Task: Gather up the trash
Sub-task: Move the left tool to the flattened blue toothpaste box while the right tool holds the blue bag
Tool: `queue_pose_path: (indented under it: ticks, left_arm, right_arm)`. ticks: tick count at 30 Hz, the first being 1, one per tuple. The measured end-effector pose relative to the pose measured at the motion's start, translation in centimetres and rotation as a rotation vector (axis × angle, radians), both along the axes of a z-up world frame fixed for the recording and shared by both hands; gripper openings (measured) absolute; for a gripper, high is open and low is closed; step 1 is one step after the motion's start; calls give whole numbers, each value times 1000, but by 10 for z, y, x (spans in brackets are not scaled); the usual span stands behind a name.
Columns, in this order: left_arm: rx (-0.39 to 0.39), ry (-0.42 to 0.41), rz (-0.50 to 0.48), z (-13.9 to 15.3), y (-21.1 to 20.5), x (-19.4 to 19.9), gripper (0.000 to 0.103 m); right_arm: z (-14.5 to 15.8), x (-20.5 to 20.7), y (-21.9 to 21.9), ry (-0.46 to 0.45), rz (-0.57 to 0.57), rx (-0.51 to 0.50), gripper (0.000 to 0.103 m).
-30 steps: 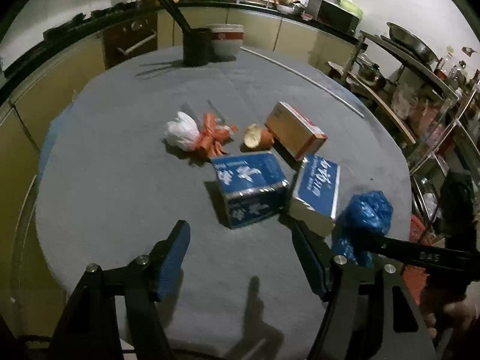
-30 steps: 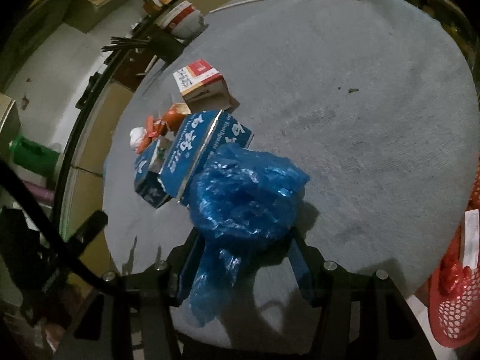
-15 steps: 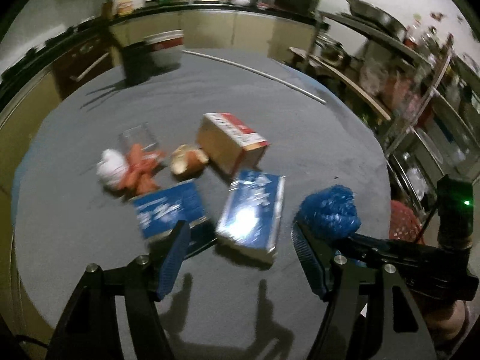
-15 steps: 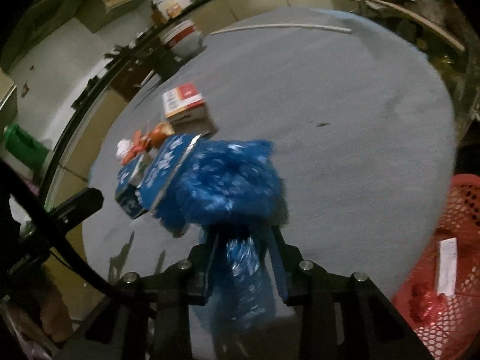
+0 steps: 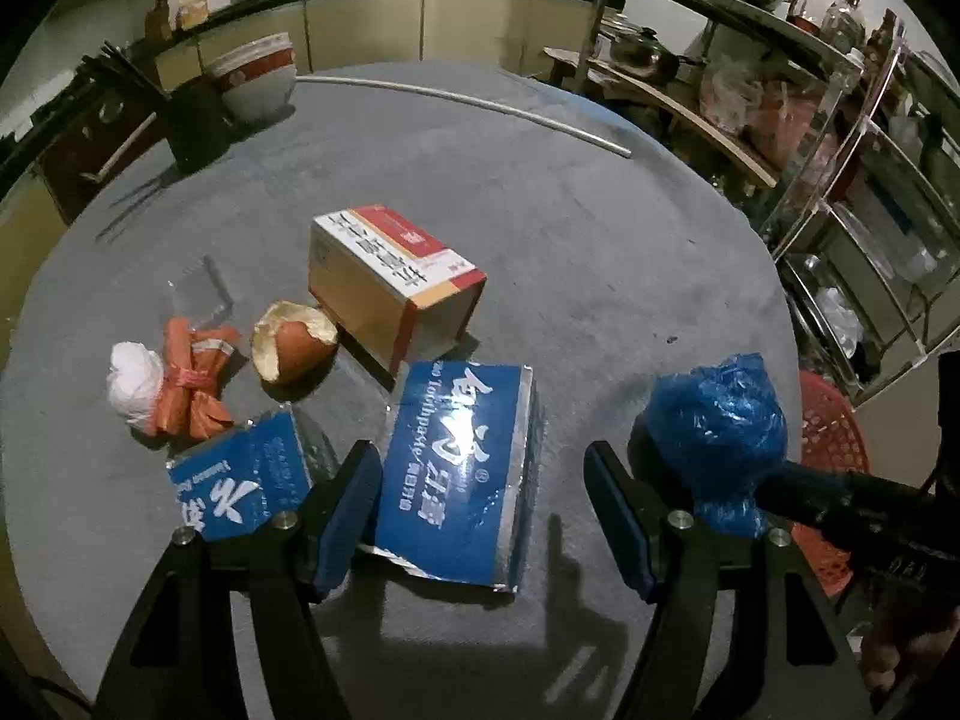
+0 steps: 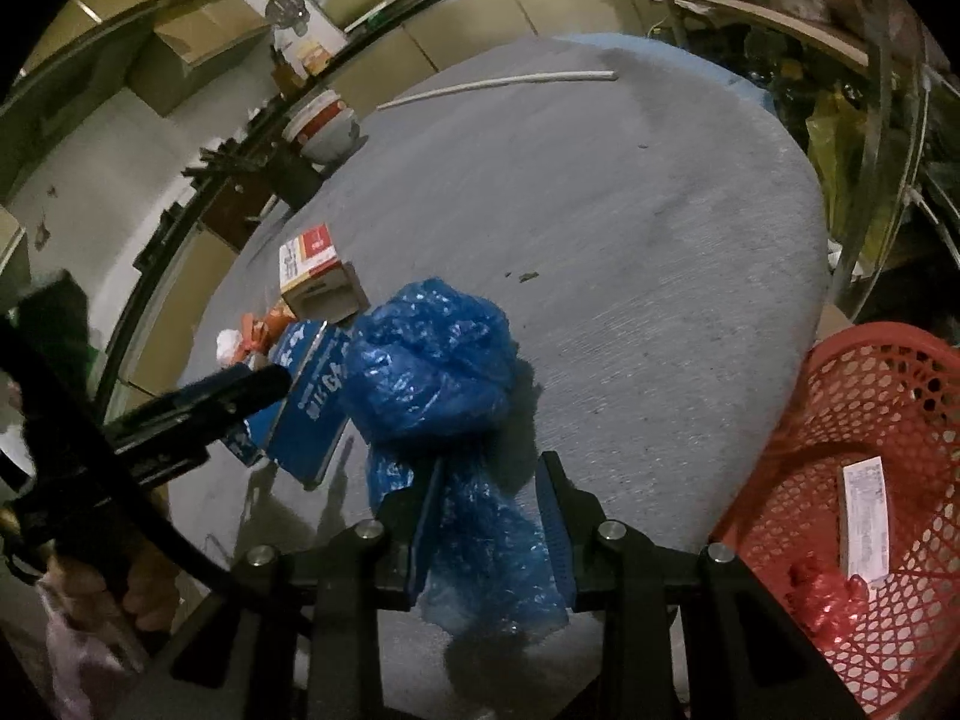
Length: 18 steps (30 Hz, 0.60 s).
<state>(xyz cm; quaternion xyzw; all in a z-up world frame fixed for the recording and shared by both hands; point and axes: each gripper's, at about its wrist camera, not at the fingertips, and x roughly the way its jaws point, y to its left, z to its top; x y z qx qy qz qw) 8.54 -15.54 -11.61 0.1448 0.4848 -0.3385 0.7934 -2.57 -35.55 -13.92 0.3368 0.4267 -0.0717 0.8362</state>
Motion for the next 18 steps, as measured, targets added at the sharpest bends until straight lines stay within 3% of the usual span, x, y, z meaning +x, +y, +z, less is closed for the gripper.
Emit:
queue_pose_path:
  ticks: [4, 6, 13, 14, 15, 16, 18]
  left_arm:
    - [0, -15, -13, -3, -1, -3, 65]
    - [-4, -19, -33, -2, -2, -8, 53]
    - [-18, -17, -52, -2, 5, -19, 49]
    - [-20, -16, -52, -2, 7, -19, 49]
    - [-22, -16, -51, -2, 11, -21, 49]
    - [-23, -17, -49, -3, 14, -22, 49]
    - [-22, -22, -40, -3, 21, -23, 49]
  right_arm:
    - [-1, -4, -7, -12, -15, 66, 36]
    - [-1, -6, -9, -16, -14, 96, 36]
    - [8, -9, -5, -53, 4, 106, 36]
    - [8, -9, -5, -58, 2, 104, 39]
    - [10, -10, -5, -62, -1, 102, 56]
    - [10, -11, -6, -69, -8, 104, 66]
    - [13, -14, -7, -98, -25, 109, 72]
